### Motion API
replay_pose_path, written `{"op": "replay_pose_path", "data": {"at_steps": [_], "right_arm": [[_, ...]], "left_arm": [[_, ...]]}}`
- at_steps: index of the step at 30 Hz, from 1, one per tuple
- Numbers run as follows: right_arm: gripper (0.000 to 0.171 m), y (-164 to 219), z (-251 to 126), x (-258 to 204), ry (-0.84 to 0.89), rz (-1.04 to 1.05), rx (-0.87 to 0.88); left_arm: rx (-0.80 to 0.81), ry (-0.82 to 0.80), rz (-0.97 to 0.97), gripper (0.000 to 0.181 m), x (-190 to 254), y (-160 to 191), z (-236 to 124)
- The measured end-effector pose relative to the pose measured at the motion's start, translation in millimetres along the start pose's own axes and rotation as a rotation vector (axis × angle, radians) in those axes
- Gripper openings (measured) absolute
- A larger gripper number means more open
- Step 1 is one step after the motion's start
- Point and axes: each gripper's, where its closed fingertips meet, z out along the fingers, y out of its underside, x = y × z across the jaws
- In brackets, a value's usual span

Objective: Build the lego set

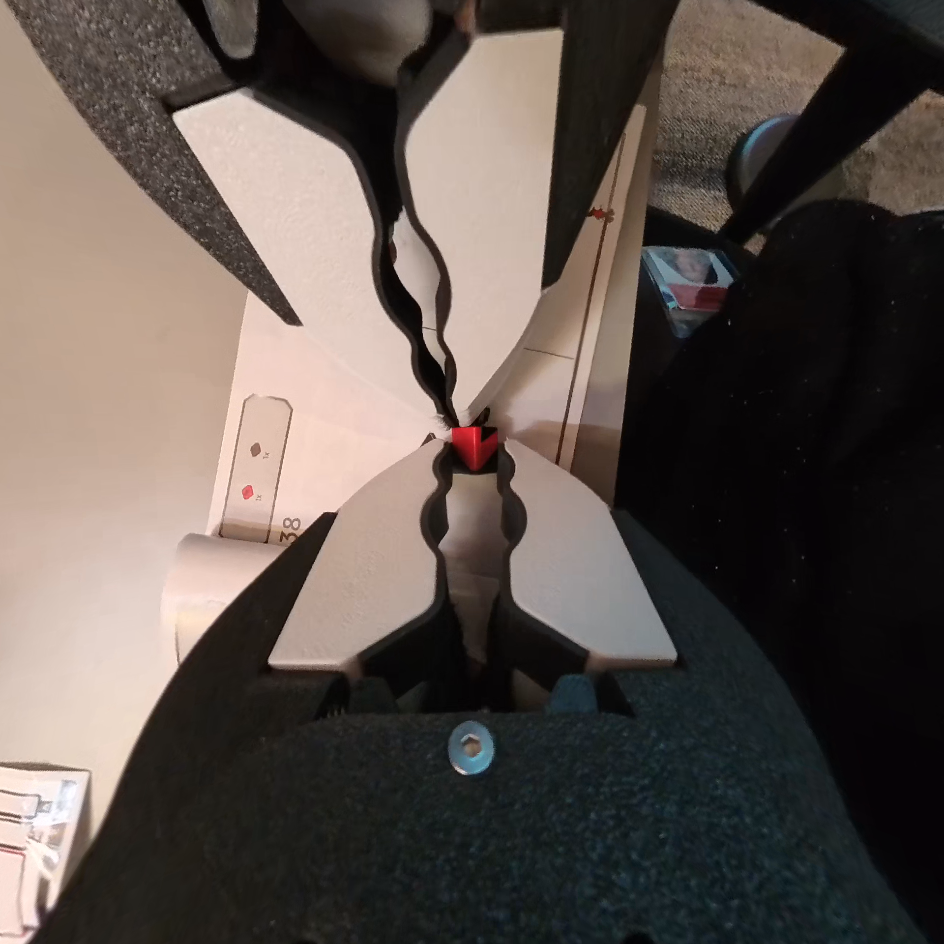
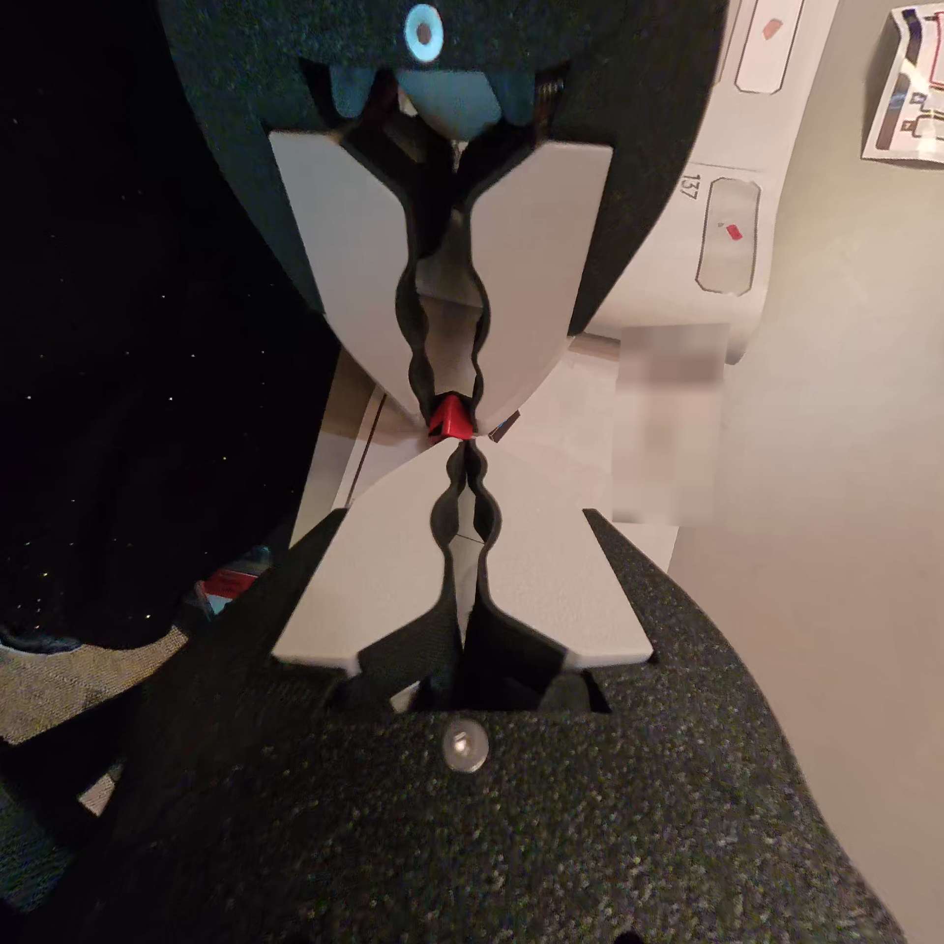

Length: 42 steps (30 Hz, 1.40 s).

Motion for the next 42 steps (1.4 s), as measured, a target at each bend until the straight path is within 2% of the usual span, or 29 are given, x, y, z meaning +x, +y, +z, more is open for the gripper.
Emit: {"op": "replay_pose_path", "data": {"at_steps": [5,8,9,10,24,30,34,42], "right_arm": [[0.000,0,-3,0,0.048,0.002,0.019],[0.000,13,-10,-3,0.085,0.067,-0.003],[0.019,17,-9,-6,0.090,0.073,-0.014],[0.025,17,-8,-7,0.105,0.076,-0.004],[0.000,9,1,-3,0.178,0.041,0.032],[0.000,9,-2,-3,0.170,0.044,0.037],[0.000,-5,-4,-2,0.126,0.091,0.122],[0.000,-1,0,-1,0.074,0.092,0.077]], "left_arm": [[-0.013,0.031,0.049,0.016,0,1,-1],[-0.017,0.032,0.063,0.016,0,1,-1],[-0.021,0.031,0.070,0.016,1,1,-1],[-0.027,0.030,0.076,0.017,1,1,-1],[-0.066,0.044,0.135,0.016,1,1,-1],[-0.093,0.041,0.130,0.016,1,2,-1],[-0.100,0.033,0.124,0.017,2,2,-1],[-0.086,0.034,0.095,0.016,3,2,-1]]}}
